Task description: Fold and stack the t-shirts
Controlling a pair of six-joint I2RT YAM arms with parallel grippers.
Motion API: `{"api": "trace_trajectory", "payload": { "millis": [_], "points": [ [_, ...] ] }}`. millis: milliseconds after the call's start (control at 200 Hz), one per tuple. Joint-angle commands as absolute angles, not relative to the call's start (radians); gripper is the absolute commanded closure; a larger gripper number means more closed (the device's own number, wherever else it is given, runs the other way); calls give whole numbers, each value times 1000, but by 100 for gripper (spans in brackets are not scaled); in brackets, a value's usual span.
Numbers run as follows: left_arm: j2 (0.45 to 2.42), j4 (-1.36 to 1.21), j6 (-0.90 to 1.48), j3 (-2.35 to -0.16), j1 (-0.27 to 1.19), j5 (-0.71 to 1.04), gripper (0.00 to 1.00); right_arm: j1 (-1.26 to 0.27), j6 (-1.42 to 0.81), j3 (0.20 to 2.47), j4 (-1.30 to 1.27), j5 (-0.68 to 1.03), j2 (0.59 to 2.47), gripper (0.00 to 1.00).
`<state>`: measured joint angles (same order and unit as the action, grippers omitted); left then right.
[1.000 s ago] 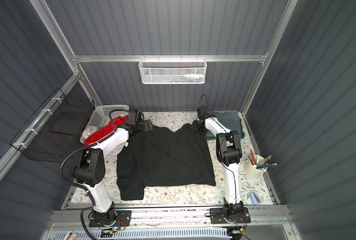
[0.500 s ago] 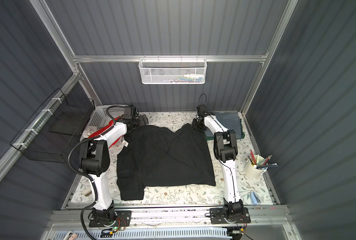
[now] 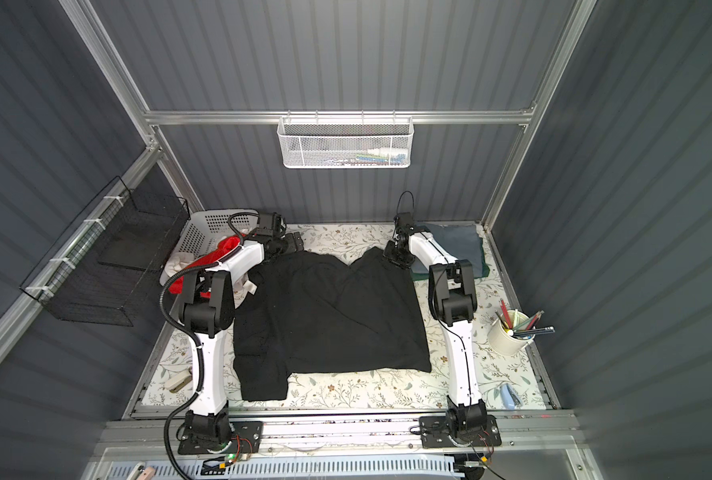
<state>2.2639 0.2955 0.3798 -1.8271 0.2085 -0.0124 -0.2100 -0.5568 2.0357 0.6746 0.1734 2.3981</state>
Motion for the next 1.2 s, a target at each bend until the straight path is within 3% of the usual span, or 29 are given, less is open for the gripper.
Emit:
{"api": "trace_trajectory", "payload": {
  "millis": [0, 90, 325, 615, 960, 1196],
  "points": [
    [2286, 325, 349, -1876, 207, 5, 5, -209, -552, 2100, 697, 152, 2442, 53],
    [2294, 326, 345, -1883, 207, 3, 5, -204, -538, 2109, 688, 138, 2445, 60],
    [2299, 335, 336, -1890, 192, 4, 5, -193, -522, 2134, 704, 140, 2459, 100],
    [2300, 330, 335, -1899, 171, 3, 5, -156, -524, 2102, 709, 139, 2379, 100],
    [2331, 345, 357, -1933, 146, -3, 6, -97, -622, 1753, 572, -36, 2057, 100],
    [2364, 349, 371, -1948, 146, 6, 6, -84, -603, 1818, 643, 5, 2094, 100]
  ]
}}
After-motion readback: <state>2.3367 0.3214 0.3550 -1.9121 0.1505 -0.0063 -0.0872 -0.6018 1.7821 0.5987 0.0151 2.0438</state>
